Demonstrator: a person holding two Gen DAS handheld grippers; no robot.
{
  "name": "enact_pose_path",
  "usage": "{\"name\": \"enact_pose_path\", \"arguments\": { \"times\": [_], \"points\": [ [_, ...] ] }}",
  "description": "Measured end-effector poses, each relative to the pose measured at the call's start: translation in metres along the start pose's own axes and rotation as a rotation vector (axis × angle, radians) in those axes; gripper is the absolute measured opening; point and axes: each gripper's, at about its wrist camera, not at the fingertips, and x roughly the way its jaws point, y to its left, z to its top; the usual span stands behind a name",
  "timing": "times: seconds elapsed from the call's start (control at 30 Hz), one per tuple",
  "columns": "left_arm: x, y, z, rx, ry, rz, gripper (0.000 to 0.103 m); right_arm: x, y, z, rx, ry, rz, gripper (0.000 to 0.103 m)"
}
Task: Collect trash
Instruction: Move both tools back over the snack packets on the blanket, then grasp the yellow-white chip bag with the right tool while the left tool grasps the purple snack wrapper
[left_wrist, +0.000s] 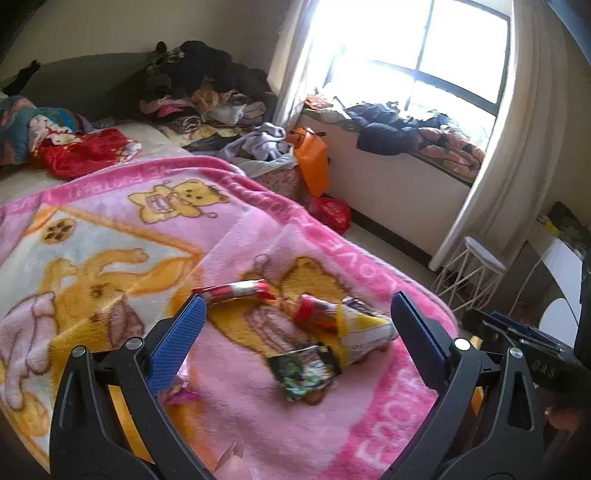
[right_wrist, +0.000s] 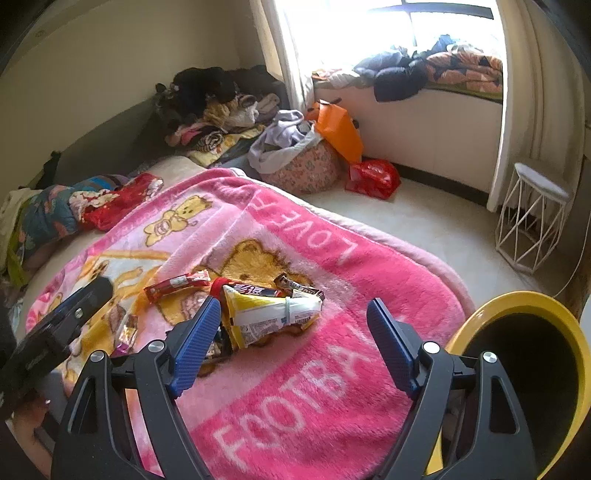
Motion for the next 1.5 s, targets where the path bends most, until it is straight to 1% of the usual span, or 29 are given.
{"name": "enact_pose_path", "arguments": {
  "times": [0.23, 0.47, 0.7, 0.83, 0.9, 0.97, 1.0, 1.03, 1.07, 1.1, 1.13, 1.17, 1.3, 1.37, 1.43, 1.47, 1.5],
  "points": [
    [0.015, 0.027, -0.01, -0.026, 0.038, 0.066, 0.092, 0.034, 0.004, 0.007, -0.005, 0.032, -0.048, 0.079],
    [0.029, 0.054, -0.023, -0.059, 0.083, 0.128, 0.092, 0.073, 0.003, 0.008, 0.025, 0.095, -0.057, 0.079],
    [0.041, 0.07, -0.034, -0.082, 0.127, 0.147, 0.092, 0.102, -0.004, 0.01, 0.11, 0.139, -0.065, 0.079],
    [0.045, 0.076, -0.039, -0.101, 0.148, 0.141, 0.092, 0.117, -0.011, 0.01, 0.17, 0.175, -0.044, 0.078],
    [0.047, 0.077, -0.041, -0.107, 0.156, 0.135, 0.092, 0.123, -0.015, 0.008, 0.2, 0.197, -0.023, 0.071],
    [0.049, 0.078, -0.042, -0.115, 0.169, 0.13, 0.089, 0.127, -0.017, 0.002, 0.232, 0.226, 0.012, 0.065],
    [0.05, 0.079, -0.043, -0.118, 0.173, 0.129, 0.086, 0.129, -0.019, -0.002, 0.255, 0.24, 0.038, 0.061],
    [0.051, 0.079, -0.044, -0.123, 0.181, 0.125, 0.082, 0.129, -0.02, -0.004, 0.265, 0.247, 0.045, 0.059],
    [0.052, 0.079, -0.045, -0.126, 0.184, 0.123, 0.081, 0.128, -0.021, -0.007, 0.27, 0.251, 0.048, 0.054],
    [0.053, 0.079, -0.046, -0.128, 0.194, 0.122, 0.076, 0.127, -0.021, -0.008, 0.27, 0.252, 0.049, 0.046],
    [0.055, 0.079, -0.048, -0.129, 0.199, 0.122, 0.07, 0.127, -0.022, -0.01, 0.268, 0.262, 0.053, 0.041],
    [0.056, 0.079, -0.049, -0.131, 0.206, 0.122, 0.068, 0.127, -0.025, -0.013, 0.273, 0.278, 0.059, 0.037],
    [0.058, 0.082, -0.054, -0.158, 0.232, 0.13, 0.053, 0.12, -0.034, -0.022, 0.3, 0.282, 0.08, 0.035],
    [0.057, 0.086, -0.055, -0.177, 0.237, 0.135, 0.047, 0.114, -0.035, -0.023, 0.293, 0.273, 0.086, 0.035],
    [0.057, 0.088, -0.054, -0.187, 0.24, 0.139, 0.037, 0.105, -0.034, -0.025, 0.278, 0.259, 0.082, 0.035],
    [0.056, 0.09, -0.054, -0.194, 0.242, 0.14, 0.035, 0.101, -0.033, -0.026, 0.271, 0.255, 0.082, 0.035],
    [0.056, 0.091, -0.053, -0.196, 0.244, 0.142, 0.029, 0.097, -0.033, -0.028, 0.264, 0.251, 0.081, 0.035]
  ]
}}
